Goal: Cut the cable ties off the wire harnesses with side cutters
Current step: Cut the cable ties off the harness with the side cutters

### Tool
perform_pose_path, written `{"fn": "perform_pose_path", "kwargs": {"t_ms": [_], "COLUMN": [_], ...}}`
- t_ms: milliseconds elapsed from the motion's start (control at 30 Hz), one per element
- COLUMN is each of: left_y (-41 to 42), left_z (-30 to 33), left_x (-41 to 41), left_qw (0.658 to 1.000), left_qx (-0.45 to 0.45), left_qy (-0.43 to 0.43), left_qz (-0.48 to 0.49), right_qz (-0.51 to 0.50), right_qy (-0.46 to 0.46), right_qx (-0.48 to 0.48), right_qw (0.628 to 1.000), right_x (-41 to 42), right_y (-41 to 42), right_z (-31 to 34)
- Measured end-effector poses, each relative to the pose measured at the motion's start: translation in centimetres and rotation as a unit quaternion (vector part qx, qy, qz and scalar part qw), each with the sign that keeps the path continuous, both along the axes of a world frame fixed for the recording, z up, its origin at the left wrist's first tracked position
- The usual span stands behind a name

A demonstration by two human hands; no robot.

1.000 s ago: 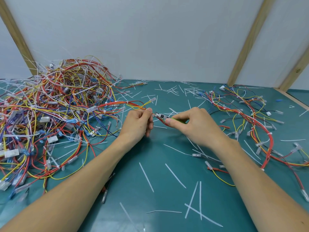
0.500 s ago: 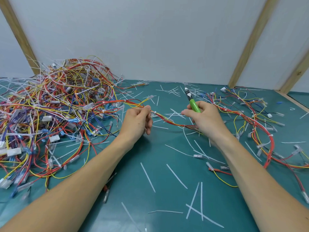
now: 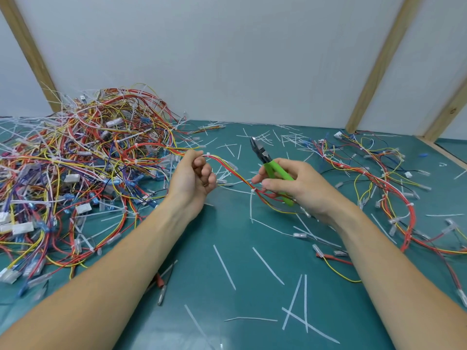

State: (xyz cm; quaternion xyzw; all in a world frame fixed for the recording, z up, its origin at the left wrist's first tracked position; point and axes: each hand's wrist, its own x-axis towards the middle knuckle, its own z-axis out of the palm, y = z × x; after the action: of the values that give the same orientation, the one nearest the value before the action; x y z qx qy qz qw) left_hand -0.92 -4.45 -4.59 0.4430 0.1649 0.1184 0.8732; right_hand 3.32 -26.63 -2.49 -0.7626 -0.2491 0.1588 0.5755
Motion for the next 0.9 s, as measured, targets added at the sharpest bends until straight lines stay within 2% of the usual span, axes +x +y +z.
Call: {"fn": "perform_pose_path", "kwargs": {"t_ms": [133,267,500,567,700,800,900], "left_y": [0.2,0.2,0.1,0.1,0.2,-0.2,-1.5], "left_z": [0.0,-0.1,-0.2,-0.2,0.0,0.3,0.3], "left_x": [0.1,0.2,0.2,0.1,0.0,-0.2,-0.3], "left_qw": [0.999,0.999,0.998,0.998,0.999,0.994,0.96], "left_qx": [-0.032,-0.048,-0.035,-0.037,-0.02,0.095,0.245], "left_qy": [0.005,0.015,0.023,0.02,0.002,-0.037,-0.09], "left_qz": [-0.001,-0.018,-0.051,-0.053,-0.032,-0.042,-0.097], "right_qz": [-0.009,-0.065,-0.17,-0.164,-0.106,-0.084,-0.06], "right_qy": [-0.062,-0.119,-0.212,-0.199,-0.114,-0.065,0.025], "right_qx": [-0.044,-0.102,-0.111,-0.093,-0.055,-0.013,0.056], "right_qw": [0.997,0.986,0.956,0.962,0.986,0.994,0.996], "right_x": [-0.4,-0.4,-0.3,-0.1,0.2,0.1,-0.2], "right_y": [0.4,0.9,0.8,0.6,0.5,0.6,0.6], "right_z": [-0.1,-0.8,-1.4,-1.2,-0.9,-0.6,0.0]}}
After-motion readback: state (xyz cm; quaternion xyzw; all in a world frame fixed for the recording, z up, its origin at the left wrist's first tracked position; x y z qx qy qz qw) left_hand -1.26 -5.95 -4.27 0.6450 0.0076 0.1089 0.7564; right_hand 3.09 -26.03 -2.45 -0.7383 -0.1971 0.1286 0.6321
